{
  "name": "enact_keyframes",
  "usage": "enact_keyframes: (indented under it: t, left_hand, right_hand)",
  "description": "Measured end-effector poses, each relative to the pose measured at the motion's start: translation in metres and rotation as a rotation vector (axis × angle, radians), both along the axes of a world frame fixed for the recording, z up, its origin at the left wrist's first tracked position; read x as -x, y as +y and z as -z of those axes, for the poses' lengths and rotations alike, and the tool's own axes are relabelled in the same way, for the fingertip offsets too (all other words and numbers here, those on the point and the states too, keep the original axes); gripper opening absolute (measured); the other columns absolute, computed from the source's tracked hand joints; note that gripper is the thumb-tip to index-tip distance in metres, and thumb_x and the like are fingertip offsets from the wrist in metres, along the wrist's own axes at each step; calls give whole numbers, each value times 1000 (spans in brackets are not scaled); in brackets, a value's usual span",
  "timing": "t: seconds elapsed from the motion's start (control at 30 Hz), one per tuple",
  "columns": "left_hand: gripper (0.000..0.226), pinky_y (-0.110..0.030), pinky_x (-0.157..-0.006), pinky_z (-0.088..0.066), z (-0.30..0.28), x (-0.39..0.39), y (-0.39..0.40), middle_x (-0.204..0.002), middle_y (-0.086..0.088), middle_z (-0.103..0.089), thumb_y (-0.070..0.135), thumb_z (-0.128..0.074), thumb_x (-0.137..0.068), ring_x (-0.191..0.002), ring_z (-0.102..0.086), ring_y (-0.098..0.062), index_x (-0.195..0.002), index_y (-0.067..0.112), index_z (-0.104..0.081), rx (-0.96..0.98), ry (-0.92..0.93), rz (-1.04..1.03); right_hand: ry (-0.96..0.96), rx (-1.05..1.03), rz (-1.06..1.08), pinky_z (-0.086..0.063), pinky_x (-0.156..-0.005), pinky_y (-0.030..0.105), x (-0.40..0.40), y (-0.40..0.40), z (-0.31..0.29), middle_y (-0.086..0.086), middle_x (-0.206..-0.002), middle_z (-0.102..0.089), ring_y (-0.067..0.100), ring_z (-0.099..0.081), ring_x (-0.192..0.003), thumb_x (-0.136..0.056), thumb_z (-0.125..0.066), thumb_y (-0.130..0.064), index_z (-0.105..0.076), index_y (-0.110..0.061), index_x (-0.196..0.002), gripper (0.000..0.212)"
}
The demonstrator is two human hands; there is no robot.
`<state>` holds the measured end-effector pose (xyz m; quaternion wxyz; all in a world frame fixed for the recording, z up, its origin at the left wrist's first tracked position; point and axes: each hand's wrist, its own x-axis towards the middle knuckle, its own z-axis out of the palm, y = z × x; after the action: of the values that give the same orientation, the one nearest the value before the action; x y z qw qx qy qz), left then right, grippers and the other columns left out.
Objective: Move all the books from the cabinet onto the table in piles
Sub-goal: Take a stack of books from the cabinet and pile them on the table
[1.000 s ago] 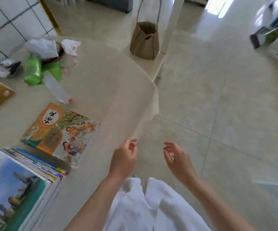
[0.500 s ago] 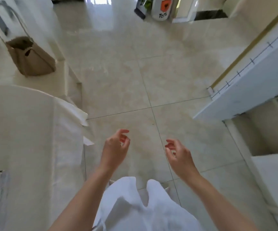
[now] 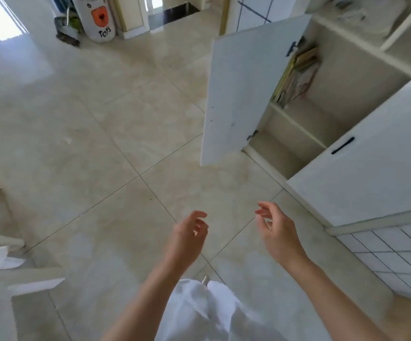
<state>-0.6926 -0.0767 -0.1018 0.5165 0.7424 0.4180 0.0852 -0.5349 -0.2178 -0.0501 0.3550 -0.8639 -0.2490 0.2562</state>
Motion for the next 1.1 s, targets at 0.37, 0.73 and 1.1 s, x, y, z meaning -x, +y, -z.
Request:
enact_keyframes:
  t: [0.37,0.73,1.1]
  left_hand:
    - [20,-23,-80,-53,-6,-213,45,-91,6,-71,11,-60,-88,-86,-67,-10,-106,18,-64,-45,7,283]
    - [19,-16,-68,-44,5,-408,122,-96,9,-67,14,-63,-87,-86,-64,-10,-105,21,-64,-99,99,486]
    - [24,-20,-77,-42,34,-571,158,-110,9,-65,17,-61,-88,-94,-63,-12,-111,23,-62,-66,145,481]
  right_hand:
    - [-63,-62,227,-50,-97,40,-168,16,-9,-3,-105,-63,13,-59,-107,-94,-54,-18,-56,-17,-119,25]
    - [-75,-8,318,-45,-99,32,-350,99,-22,1,-116,-65,17,-59,-110,-95,-52,-24,-56,-14,-126,32]
    - [-26,32,278,-48,-86,28,-507,143,9,-2,-100,-64,16,-62,-96,-94,-55,-20,-61,-12,-118,26]
